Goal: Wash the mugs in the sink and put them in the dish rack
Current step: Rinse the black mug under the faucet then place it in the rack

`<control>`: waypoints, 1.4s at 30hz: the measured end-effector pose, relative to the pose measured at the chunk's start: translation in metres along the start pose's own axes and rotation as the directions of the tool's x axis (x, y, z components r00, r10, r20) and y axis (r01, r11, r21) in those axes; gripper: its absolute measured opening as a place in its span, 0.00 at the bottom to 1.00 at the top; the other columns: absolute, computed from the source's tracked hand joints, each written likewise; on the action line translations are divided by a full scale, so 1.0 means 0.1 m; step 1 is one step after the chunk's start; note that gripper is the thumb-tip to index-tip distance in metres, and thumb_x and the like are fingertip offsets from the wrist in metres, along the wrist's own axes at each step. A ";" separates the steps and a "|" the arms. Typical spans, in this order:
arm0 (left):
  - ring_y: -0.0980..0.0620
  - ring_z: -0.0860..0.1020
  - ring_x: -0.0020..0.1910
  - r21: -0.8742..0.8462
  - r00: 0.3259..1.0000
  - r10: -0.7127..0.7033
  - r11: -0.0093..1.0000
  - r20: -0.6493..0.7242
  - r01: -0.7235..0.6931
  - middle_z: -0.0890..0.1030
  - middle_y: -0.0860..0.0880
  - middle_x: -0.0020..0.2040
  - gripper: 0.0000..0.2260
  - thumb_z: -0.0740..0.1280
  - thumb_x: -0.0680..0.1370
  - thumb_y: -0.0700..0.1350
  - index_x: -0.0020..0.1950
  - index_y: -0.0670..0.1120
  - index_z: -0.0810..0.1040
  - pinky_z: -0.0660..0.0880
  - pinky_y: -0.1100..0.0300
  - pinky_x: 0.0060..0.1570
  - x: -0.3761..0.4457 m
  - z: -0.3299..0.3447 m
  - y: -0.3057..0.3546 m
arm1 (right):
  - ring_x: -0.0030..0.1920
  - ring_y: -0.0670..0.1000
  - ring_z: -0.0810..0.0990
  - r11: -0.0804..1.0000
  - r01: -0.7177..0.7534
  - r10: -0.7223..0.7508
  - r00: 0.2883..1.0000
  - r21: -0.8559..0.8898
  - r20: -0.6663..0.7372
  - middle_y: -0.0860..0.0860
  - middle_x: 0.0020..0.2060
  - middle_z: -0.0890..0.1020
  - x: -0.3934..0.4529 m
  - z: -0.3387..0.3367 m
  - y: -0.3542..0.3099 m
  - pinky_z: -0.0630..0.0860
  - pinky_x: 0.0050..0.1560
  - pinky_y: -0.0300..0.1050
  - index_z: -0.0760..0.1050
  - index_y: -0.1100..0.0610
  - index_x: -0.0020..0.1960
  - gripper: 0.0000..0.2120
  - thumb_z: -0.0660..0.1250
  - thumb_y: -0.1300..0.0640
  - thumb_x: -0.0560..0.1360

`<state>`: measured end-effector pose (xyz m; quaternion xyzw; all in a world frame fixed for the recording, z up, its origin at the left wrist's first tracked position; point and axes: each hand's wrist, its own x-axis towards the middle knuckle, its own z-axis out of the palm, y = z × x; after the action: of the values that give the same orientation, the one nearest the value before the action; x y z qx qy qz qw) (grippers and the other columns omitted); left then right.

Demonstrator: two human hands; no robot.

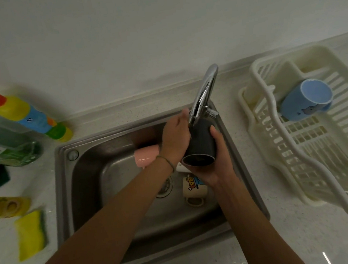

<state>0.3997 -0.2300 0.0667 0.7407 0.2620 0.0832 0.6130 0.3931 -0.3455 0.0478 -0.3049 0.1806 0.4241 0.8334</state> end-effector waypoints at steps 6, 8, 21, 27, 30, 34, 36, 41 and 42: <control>0.53 0.75 0.37 -0.098 0.998 -0.061 0.993 -0.008 0.060 0.77 0.47 0.37 0.23 0.54 0.87 0.54 0.39 0.44 0.75 0.74 0.59 0.42 0.01 -0.05 -0.09 | 0.60 0.59 0.79 0.997 0.043 -0.041 0.999 -0.068 0.030 0.61 0.64 0.80 -0.01 -0.03 -0.02 0.75 0.62 0.57 0.78 0.57 0.67 0.27 0.64 0.39 0.77; 0.58 0.71 0.30 -0.134 0.997 -0.059 0.990 -0.048 0.052 0.72 0.54 0.28 0.25 0.55 0.87 0.53 0.33 0.45 0.71 0.70 0.65 0.36 0.05 -0.08 -0.07 | 0.61 0.59 0.78 0.996 0.038 -0.034 0.999 -0.085 0.040 0.61 0.66 0.79 -0.03 -0.04 -0.01 0.74 0.63 0.56 0.75 0.57 0.71 0.30 0.64 0.38 0.77; 0.51 0.76 0.45 0.212 0.960 0.258 0.950 -0.112 -0.230 0.77 0.49 0.46 0.14 0.55 0.84 0.54 0.48 0.49 0.74 0.72 0.57 0.46 -0.23 0.05 -0.36 | 0.60 0.61 0.82 0.928 0.153 -0.210 0.968 -0.339 -0.139 0.59 0.61 0.82 0.08 -0.11 0.08 0.81 0.55 0.61 0.75 0.50 0.68 0.32 0.77 0.43 0.66; 0.53 0.78 0.46 0.026 0.965 -0.047 0.998 -0.257 0.056 0.81 0.49 0.44 0.13 0.60 0.86 0.48 0.47 0.46 0.80 0.74 0.57 0.48 -0.04 -0.08 -0.30 | 0.61 0.62 0.82 0.930 0.176 -0.218 0.971 -0.323 -0.098 0.58 0.62 0.82 0.02 -0.10 0.13 0.81 0.56 0.62 0.72 0.50 0.71 0.36 0.78 0.44 0.65; 0.48 0.81 0.52 -0.270 0.930 -0.317 0.926 -0.185 0.262 0.83 0.46 0.50 0.13 0.63 0.84 0.54 0.56 0.46 0.80 0.79 0.50 0.54 -0.14 0.08 -0.27 | 0.63 0.62 0.80 0.933 0.184 -0.229 0.967 -0.308 -0.115 0.59 0.64 0.80 0.06 -0.07 0.09 0.80 0.57 0.61 0.72 0.51 0.72 0.43 0.81 0.39 0.61; 0.41 0.81 0.63 -0.621 0.860 -0.456 0.611 0.231 0.491 0.83 0.40 0.63 0.28 0.63 0.81 0.64 0.68 0.43 0.79 0.75 0.42 0.68 -0.22 -0.01 -0.33 | 0.63 0.61 0.81 0.941 0.172 -0.199 0.978 -0.292 -0.066 0.59 0.64 0.80 0.06 -0.09 0.03 0.81 0.55 0.56 0.71 0.53 0.72 0.40 0.78 0.41 0.64; 0.40 0.78 0.67 -0.647 0.864 -0.372 0.574 0.340 0.502 0.80 0.38 0.67 0.28 0.62 0.82 0.61 0.73 0.41 0.75 0.72 0.42 0.70 -0.23 -0.08 -0.34 | 0.64 0.61 0.80 0.948 0.163 -0.180 0.983 -0.274 -0.037 0.60 0.65 0.80 0.06 -0.12 0.01 0.80 0.56 0.57 0.71 0.54 0.73 0.41 0.78 0.41 0.65; 0.41 0.80 0.65 -0.616 0.905 -0.321 0.663 0.281 0.426 0.81 0.39 0.65 0.27 0.61 0.82 0.58 0.72 0.41 0.74 0.75 0.43 0.67 -0.22 -0.13 -0.35 | 0.60 0.58 0.83 0.864 0.223 -0.292 0.952 -0.452 -0.089 0.57 0.63 0.81 0.12 -0.06 0.04 0.81 0.56 0.61 0.71 0.50 0.73 0.40 0.77 0.38 0.65; 0.41 0.81 0.64 -0.600 0.917 -0.305 0.693 0.256 0.398 0.81 0.39 0.65 0.27 0.62 0.81 0.58 0.72 0.41 0.74 0.78 0.45 0.63 -0.22 -0.14 -0.35 | 0.59 0.57 0.83 0.825 0.248 -0.344 0.934 -0.508 -0.102 0.56 0.62 0.81 0.14 -0.05 0.06 0.82 0.55 0.60 0.69 0.48 0.73 0.39 0.77 0.39 0.66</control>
<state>0.3651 -0.2247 0.0409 0.4259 0.3122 -0.0021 0.8492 0.3964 -0.3375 0.0344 -0.5680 0.0963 0.2900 0.7642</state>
